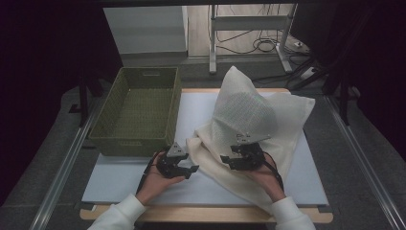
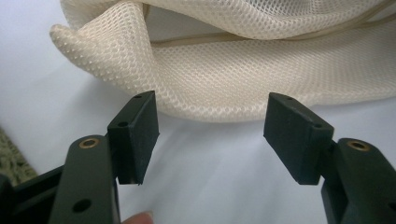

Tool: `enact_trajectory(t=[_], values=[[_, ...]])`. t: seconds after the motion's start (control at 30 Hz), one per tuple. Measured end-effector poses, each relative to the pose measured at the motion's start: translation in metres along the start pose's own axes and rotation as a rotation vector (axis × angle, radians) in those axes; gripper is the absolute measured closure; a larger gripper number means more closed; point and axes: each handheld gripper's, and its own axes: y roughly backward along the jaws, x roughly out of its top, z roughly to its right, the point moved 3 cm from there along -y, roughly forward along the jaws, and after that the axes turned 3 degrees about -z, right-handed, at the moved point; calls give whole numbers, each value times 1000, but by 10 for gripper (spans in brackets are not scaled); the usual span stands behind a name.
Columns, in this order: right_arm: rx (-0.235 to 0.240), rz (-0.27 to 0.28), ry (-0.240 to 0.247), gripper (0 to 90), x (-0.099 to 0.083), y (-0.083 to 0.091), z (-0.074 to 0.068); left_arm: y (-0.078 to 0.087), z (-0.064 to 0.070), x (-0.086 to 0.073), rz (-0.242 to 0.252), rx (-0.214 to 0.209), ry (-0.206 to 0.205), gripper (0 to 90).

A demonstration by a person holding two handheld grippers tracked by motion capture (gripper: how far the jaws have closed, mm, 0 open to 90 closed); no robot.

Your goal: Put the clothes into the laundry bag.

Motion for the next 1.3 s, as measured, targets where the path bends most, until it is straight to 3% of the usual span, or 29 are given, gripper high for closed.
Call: enact_trajectory(t=[0.23,0.47,0.67,1.0,1.17,1.3], values=[[-3,16,-22,376,-12,8,2,10,1,-6,10,-29,12,355],[1,9,0,372,-15,10,3,11,3,-10,-6,-15,3,352],[-10,21,1,363,-23,22,11,18,3,-16,-5,7,1,352],[-70,57,-32,346,-60,55,32,42,-7,-39,11,48,59,350],[-101,42,-74,341,-78,60,44,49,-15,-50,6,57,92,348],[-93,47,-87,336,-81,60,47,51,-19,-55,1,62,108,347]])
